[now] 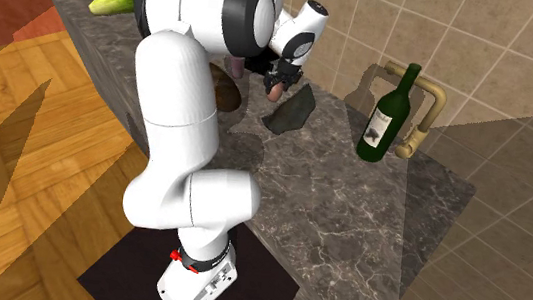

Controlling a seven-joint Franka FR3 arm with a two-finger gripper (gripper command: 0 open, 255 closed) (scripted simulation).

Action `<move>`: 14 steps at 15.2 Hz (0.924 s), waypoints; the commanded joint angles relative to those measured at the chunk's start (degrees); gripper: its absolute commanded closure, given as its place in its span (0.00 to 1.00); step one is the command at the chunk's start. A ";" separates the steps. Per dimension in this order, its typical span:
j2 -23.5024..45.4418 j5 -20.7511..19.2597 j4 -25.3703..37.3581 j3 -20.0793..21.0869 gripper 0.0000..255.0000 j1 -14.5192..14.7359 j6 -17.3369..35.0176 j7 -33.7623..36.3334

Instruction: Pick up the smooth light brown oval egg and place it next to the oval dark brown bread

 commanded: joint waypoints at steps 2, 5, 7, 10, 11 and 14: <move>0.21 -0.17 -0.44 -0.10 1.00 -0.08 -0.02 -0.04; 0.18 -0.27 -0.24 -0.15 0.00 -0.09 -0.24 0.07; 0.31 -0.18 -0.17 -0.13 0.00 -0.14 -0.23 -0.03; 0.21 -0.17 -0.44 -0.10 0.00 -0.07 -0.02 -0.04; -1.05 -1.46 -0.07 -0.66 0.00 -0.03 -1.34 0.75; -4.26 -4.78 1.44 -1.97 0.00 -0.03 -5.23 2.80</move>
